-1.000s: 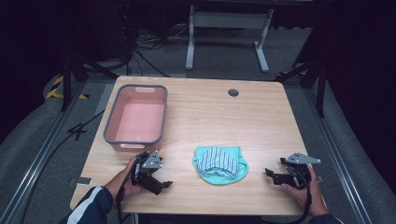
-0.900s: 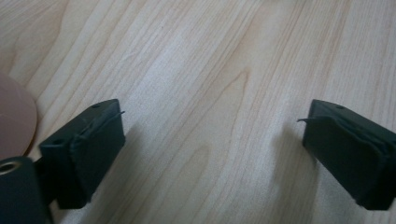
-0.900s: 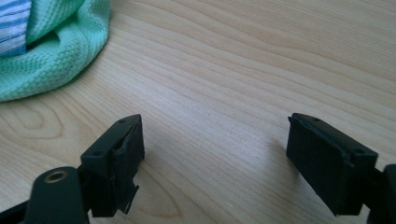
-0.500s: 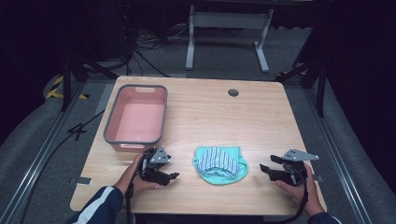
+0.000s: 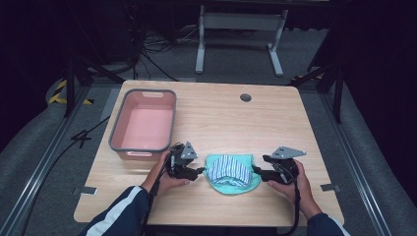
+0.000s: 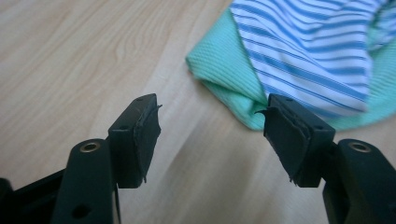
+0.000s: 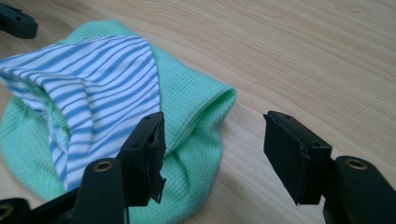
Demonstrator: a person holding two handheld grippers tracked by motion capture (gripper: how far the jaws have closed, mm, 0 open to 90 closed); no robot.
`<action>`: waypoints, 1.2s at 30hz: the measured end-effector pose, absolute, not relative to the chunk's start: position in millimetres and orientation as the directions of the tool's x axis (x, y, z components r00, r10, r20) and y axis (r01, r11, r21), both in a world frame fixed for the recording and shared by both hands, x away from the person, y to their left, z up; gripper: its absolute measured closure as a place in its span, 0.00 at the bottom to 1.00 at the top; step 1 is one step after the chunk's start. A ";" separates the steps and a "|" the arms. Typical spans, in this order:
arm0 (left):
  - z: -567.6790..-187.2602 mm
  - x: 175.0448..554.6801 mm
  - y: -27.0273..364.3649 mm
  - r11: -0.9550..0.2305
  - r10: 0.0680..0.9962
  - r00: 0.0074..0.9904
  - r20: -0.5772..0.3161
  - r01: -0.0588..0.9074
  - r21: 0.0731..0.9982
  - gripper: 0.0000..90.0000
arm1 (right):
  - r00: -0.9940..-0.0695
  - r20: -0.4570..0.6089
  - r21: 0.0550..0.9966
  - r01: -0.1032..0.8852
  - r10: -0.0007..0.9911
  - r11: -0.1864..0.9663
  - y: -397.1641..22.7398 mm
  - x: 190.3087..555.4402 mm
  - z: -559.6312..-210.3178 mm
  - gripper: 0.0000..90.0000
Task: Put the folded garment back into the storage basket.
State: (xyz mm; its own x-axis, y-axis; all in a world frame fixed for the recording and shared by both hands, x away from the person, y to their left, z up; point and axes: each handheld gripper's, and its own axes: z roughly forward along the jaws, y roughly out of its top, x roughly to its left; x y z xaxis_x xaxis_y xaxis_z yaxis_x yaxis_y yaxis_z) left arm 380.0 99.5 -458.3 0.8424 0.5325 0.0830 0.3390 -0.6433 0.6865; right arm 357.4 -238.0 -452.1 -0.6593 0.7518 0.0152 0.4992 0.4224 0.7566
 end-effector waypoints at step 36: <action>-479.3 395.3 74.7 -0.578 0.494 0.865 -0.087 0.402 0.710 0.78 | -0.708 0.039 0.711 0.516 0.705 0.478 -211.9 362.6 -475.9 0.88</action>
State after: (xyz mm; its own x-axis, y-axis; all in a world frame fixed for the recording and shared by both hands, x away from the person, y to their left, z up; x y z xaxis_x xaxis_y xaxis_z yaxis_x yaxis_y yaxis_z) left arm 395.3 74.7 -479.3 0.8648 0.4945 -0.0871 0.4021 -0.5784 0.7098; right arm 362.6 -211.9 -475.9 -0.7079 0.7052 0.0394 0.5160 0.4782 0.7106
